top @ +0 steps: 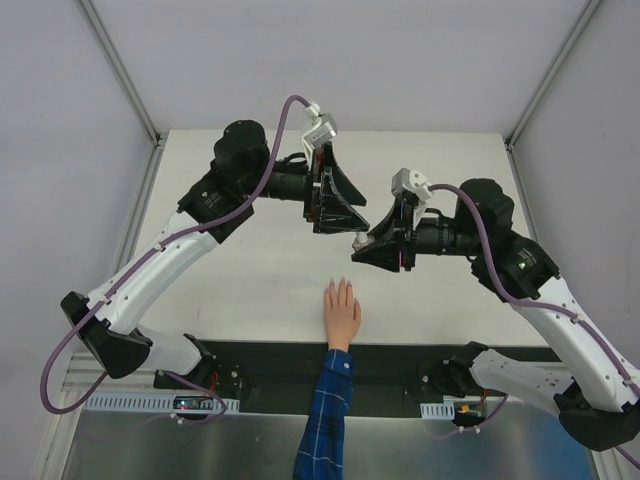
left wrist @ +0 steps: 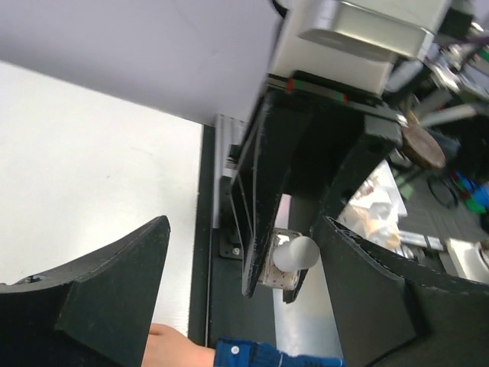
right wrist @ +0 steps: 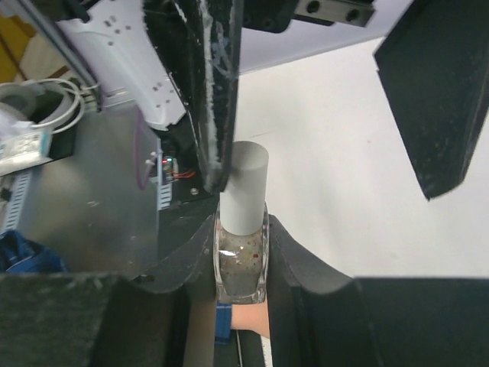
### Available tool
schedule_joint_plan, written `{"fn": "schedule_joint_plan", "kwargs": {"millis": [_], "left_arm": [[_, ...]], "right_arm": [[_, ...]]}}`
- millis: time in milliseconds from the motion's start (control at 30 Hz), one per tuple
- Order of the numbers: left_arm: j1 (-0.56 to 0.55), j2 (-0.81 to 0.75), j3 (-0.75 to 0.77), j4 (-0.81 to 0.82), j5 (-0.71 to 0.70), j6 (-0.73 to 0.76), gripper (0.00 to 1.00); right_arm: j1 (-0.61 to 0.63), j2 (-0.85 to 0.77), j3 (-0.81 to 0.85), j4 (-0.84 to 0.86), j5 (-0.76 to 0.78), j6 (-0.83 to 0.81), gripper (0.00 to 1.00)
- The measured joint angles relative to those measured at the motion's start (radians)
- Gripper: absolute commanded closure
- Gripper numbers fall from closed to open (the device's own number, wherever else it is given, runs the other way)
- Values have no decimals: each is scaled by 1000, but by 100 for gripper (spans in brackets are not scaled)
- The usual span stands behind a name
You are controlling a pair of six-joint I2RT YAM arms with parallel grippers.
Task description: Paint the nails
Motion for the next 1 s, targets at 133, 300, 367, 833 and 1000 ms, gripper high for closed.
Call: {"fn": "schedule_joint_plan", "kwargs": {"millis": [133, 300, 367, 833, 1000], "left_arm": [[4, -14, 1, -73, -161, -21, 23], [4, -25, 0, -127, -325, -48, 22], [-1, -26, 0, -142, -379, -49, 22], [-102, -27, 0, -225, -628, 13, 45], [-119, -18, 16, -234, -641, 14, 63]], "right_arm": [[14, 11, 14, -29, 138, -18, 99], [31, 28, 30, -38, 312, -19, 99], [37, 38, 33, -37, 377, -16, 100], [52, 59, 33, -36, 518, -10, 100], [56, 57, 33, -36, 532, -10, 100]]}}
